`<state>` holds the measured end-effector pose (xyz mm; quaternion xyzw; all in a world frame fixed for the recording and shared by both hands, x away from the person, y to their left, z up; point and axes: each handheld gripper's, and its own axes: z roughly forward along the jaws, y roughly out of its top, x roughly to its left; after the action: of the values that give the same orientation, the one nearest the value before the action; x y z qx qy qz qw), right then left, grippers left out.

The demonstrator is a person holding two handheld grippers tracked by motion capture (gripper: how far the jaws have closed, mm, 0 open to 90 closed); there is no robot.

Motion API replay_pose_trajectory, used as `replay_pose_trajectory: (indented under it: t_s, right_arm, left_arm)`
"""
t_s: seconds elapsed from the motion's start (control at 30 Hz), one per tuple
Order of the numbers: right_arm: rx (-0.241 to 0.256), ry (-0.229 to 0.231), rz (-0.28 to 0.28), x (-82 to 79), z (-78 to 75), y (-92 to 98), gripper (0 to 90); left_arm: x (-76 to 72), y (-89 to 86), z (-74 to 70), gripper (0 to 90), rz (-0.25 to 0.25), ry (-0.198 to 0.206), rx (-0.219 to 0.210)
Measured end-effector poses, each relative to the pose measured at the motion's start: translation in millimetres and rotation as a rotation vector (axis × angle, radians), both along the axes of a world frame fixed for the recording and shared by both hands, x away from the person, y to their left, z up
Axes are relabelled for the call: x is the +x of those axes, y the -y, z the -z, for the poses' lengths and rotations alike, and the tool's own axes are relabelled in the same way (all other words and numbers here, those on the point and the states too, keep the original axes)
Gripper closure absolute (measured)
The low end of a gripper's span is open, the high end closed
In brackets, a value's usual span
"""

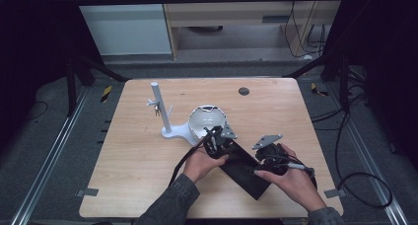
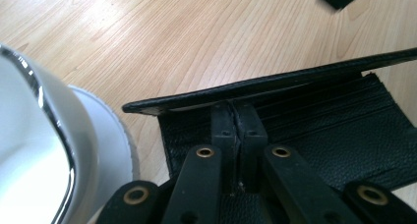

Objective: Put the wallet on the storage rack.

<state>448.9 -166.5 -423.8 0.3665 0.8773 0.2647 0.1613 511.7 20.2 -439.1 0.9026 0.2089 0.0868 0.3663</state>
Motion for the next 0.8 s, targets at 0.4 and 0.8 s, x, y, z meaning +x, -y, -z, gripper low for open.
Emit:
replay_pose_trajectory:
  t_s: [0.4,0.8]
  right_arm:
    - [-0.092,-0.105,0.002,22.3,13.4,-9.6,38.2]
    - [-0.172,-0.114,-0.014,28.0,25.2,-20.5,69.2]
  left_arm:
    - [4.3,-3.9,-3.6,88.6,-0.003,-0.006,0.007]
    - [1.3,-13.2,-9.2,82.9,-0.032,0.01,0.0]
